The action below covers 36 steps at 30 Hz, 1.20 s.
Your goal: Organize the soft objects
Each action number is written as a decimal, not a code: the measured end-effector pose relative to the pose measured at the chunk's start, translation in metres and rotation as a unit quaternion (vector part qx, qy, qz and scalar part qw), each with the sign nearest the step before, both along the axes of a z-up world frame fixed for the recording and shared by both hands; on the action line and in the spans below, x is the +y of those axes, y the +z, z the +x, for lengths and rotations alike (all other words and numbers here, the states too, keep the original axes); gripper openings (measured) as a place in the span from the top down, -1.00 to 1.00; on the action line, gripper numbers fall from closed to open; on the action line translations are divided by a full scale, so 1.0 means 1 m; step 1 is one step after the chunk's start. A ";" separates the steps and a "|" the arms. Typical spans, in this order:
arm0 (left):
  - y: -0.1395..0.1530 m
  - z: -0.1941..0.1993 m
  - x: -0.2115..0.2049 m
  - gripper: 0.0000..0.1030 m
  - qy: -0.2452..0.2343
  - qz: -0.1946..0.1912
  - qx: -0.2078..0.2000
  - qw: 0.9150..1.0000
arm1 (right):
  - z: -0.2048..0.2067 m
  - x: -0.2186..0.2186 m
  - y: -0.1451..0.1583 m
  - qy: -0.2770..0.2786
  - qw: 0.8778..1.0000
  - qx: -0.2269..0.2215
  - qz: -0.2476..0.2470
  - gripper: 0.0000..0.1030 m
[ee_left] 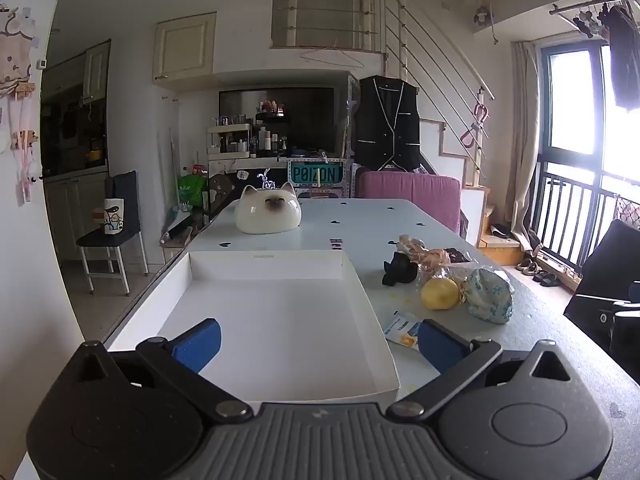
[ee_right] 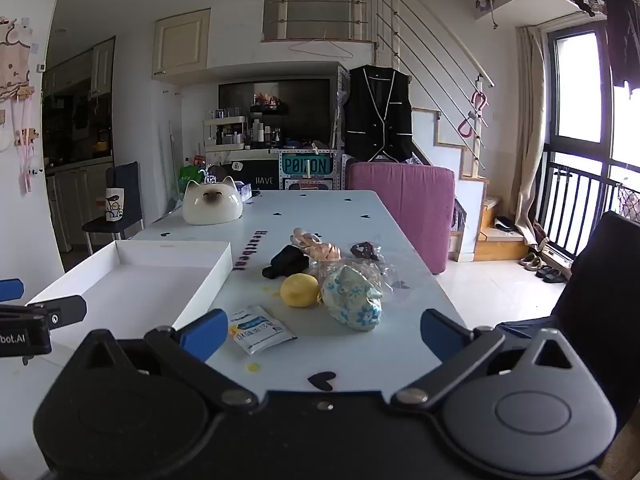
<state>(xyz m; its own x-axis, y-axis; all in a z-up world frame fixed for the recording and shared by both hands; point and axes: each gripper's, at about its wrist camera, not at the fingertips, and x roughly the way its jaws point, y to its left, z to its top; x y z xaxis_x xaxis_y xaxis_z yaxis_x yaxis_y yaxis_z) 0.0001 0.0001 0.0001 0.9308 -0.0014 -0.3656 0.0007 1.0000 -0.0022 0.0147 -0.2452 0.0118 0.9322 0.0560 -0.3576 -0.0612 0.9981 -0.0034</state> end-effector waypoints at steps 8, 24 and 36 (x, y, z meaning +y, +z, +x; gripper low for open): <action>0.000 0.000 0.002 -1.00 0.002 0.001 -0.002 1.000 | 0.000 0.000 0.000 0.000 1.000 -0.001 0.002 -1.00; 0.000 0.000 0.000 -1.00 0.000 0.005 0.000 1.000 | -0.001 0.000 0.001 -0.002 1.000 -0.001 0.003 -1.00; 0.000 0.000 0.000 -1.00 0.001 0.006 0.000 1.000 | 0.000 0.000 0.001 -0.004 1.000 -0.001 0.004 -1.00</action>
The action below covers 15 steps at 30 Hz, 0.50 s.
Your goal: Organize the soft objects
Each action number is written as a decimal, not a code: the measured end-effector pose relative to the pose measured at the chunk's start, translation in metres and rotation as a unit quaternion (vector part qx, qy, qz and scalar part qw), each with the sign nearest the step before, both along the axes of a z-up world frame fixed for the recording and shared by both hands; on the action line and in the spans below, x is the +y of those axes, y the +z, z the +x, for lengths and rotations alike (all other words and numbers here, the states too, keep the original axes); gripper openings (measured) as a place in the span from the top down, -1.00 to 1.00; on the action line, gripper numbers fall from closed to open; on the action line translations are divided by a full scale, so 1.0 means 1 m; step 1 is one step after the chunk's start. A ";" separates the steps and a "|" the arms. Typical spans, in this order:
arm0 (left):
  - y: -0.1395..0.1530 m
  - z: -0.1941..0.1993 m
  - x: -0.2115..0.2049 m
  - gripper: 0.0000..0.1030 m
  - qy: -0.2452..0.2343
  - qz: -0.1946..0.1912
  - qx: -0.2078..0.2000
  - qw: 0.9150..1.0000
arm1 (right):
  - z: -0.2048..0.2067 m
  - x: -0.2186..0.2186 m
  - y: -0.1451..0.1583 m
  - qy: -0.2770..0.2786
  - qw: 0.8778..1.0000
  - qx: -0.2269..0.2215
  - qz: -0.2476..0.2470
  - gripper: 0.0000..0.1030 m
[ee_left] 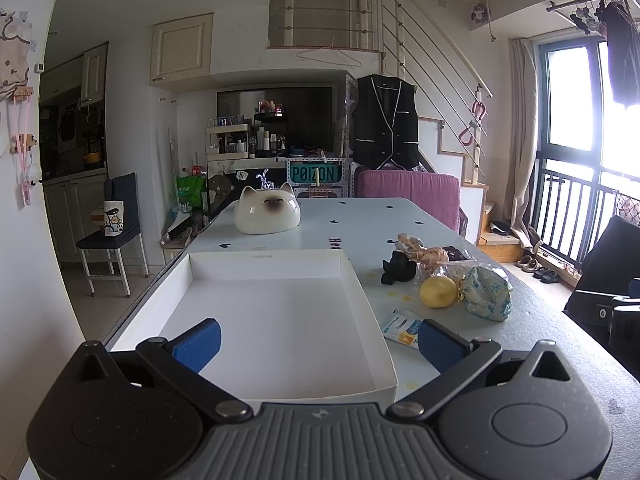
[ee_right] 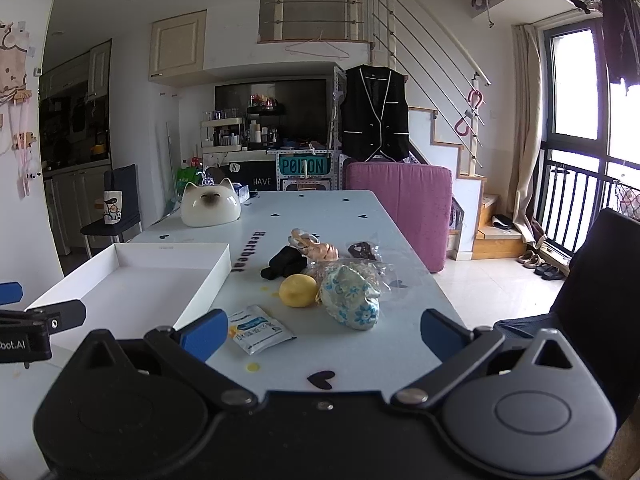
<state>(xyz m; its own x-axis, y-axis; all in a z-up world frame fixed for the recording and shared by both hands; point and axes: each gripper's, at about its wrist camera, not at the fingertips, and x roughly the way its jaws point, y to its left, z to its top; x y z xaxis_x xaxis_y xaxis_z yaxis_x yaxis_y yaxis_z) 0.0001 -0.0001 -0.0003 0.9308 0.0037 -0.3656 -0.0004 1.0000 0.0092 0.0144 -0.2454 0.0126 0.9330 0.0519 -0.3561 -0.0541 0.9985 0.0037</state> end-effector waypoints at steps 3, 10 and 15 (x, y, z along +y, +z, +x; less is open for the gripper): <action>0.000 0.000 0.000 -1.00 -0.001 0.000 0.000 1.000 | 0.000 0.000 0.000 0.000 1.000 0.000 0.000 -1.00; -0.008 -0.001 -0.006 -1.00 -0.002 0.001 0.000 1.000 | 0.000 -0.002 0.003 -0.001 1.000 0.000 0.001 -1.00; -0.008 -0.001 -0.007 -1.00 -0.001 0.001 0.000 1.000 | -0.001 -0.003 0.002 -0.001 1.000 0.000 0.001 -1.00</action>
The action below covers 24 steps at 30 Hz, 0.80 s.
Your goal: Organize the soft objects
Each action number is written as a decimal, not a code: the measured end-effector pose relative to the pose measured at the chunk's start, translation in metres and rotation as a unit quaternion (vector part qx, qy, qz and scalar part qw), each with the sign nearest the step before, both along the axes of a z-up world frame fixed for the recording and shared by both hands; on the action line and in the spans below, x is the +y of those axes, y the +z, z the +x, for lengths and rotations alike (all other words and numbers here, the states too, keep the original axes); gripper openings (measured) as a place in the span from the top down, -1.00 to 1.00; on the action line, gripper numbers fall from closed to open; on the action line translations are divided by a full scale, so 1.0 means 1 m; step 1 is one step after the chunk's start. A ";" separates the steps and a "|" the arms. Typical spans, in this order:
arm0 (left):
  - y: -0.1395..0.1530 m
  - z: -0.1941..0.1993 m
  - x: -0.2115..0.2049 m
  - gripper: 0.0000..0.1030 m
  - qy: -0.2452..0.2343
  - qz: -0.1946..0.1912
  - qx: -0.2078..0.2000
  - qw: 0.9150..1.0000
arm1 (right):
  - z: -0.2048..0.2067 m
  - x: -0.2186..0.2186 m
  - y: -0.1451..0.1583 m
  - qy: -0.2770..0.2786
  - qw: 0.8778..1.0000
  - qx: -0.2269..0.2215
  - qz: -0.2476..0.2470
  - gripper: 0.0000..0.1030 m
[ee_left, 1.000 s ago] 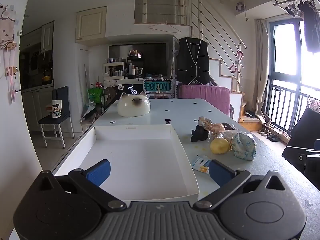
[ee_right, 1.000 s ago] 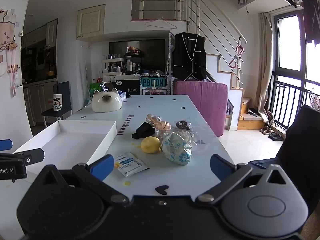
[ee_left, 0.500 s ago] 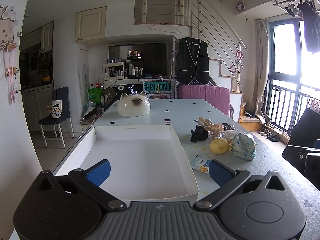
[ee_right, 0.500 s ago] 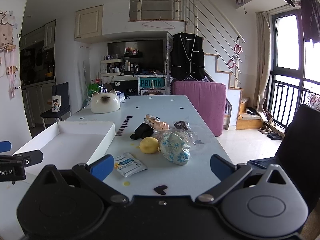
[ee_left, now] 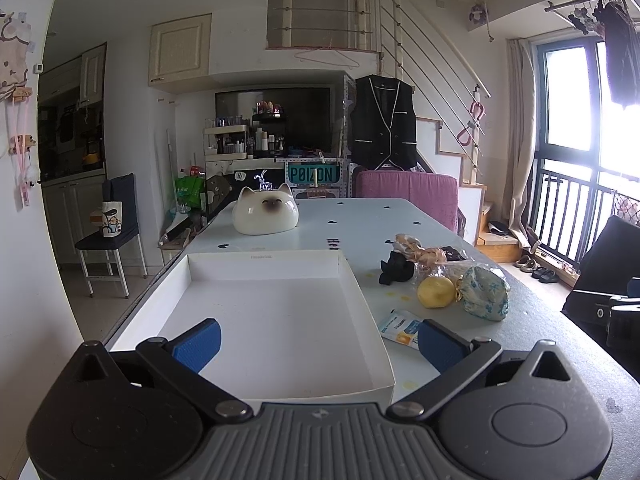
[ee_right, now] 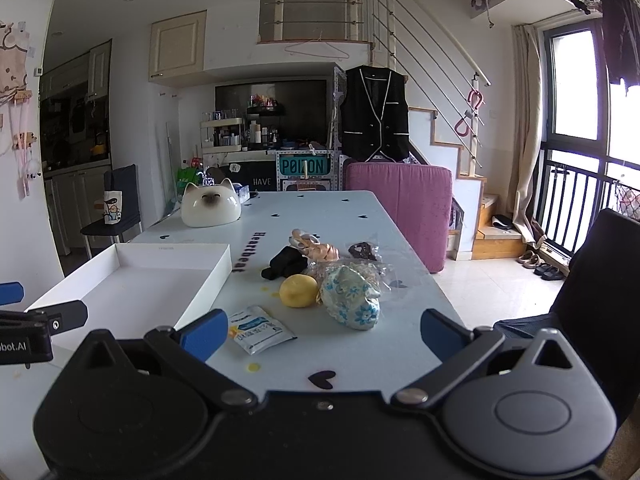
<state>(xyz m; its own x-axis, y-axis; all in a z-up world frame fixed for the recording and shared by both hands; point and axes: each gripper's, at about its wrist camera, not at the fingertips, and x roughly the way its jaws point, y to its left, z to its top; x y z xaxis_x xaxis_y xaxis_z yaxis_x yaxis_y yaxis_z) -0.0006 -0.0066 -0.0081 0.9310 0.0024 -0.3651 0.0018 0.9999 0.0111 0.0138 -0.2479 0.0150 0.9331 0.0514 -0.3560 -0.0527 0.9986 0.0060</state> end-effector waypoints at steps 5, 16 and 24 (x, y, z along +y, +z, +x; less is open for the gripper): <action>0.004 0.002 0.001 -1.00 0.000 -0.001 -0.001 1.000 | 0.001 0.001 -0.001 0.000 1.000 0.000 0.000 -1.00; 0.003 0.002 0.001 -1.00 0.001 -0.001 -0.001 1.000 | 0.001 0.001 -0.001 0.000 1.000 0.000 0.000 -1.00; 0.007 -0.001 0.002 -1.00 0.000 0.000 -0.001 1.000 | -0.006 0.006 0.001 0.000 1.000 0.000 -0.001 -1.00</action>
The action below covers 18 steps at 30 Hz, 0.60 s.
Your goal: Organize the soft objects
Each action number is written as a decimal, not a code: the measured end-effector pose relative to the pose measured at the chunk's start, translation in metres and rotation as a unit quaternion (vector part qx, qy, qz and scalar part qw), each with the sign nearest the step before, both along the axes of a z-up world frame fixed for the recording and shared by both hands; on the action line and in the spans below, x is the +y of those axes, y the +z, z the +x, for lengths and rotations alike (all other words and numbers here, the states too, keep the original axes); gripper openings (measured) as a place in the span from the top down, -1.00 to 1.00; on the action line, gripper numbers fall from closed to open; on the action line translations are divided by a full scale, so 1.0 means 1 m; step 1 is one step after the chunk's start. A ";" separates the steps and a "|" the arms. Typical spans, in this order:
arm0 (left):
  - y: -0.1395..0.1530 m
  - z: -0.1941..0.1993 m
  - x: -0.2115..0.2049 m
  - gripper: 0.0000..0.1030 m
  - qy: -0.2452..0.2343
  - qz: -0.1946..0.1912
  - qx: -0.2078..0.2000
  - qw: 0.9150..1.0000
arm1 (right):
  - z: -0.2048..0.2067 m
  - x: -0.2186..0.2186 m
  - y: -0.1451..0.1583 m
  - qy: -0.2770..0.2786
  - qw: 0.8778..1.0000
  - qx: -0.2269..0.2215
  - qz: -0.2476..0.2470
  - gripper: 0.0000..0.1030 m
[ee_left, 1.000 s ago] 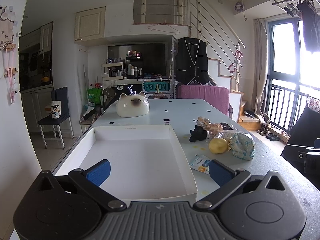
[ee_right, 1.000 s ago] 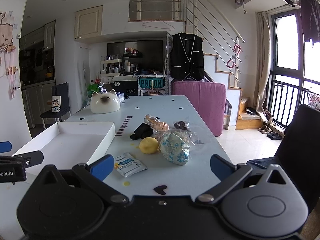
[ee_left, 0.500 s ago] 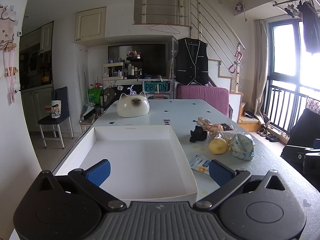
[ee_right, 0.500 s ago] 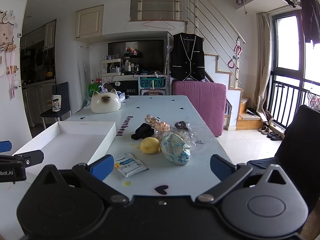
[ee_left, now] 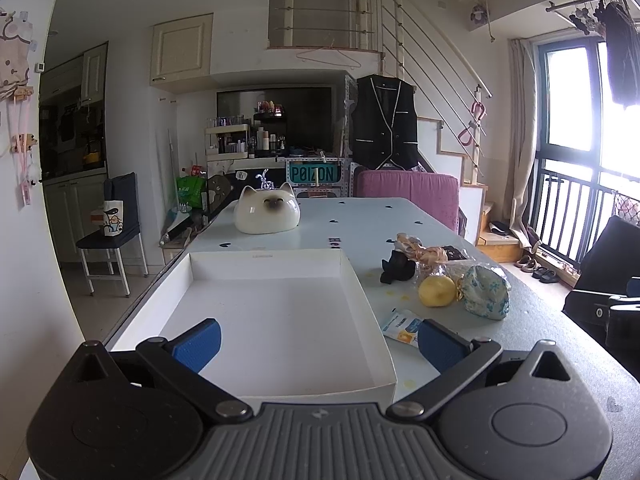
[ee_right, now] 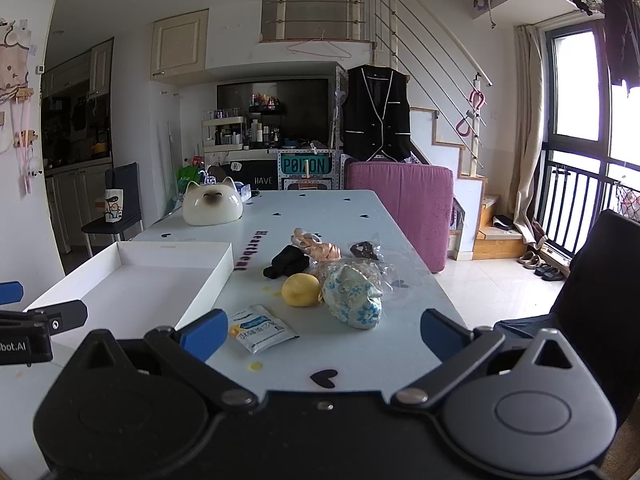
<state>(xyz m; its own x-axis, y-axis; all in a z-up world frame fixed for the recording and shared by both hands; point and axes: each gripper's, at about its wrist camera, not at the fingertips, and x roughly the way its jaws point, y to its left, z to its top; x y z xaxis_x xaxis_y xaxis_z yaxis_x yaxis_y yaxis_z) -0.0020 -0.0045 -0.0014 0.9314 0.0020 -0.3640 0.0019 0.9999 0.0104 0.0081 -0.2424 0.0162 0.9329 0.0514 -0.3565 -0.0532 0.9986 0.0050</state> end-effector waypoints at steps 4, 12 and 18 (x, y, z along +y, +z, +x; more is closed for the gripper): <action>0.000 0.000 0.000 -1.00 0.000 -0.001 0.000 1.000 | -0.001 0.002 -0.001 0.000 1.000 0.000 0.000 -1.00; 0.000 0.000 0.000 -1.00 0.000 0.000 0.000 1.000 | -0.001 0.001 -0.001 0.000 1.000 0.000 0.000 -1.00; 0.000 0.000 0.000 -1.00 0.001 0.000 0.000 1.000 | -0.002 0.002 -0.003 -0.001 1.000 0.001 -0.001 -1.00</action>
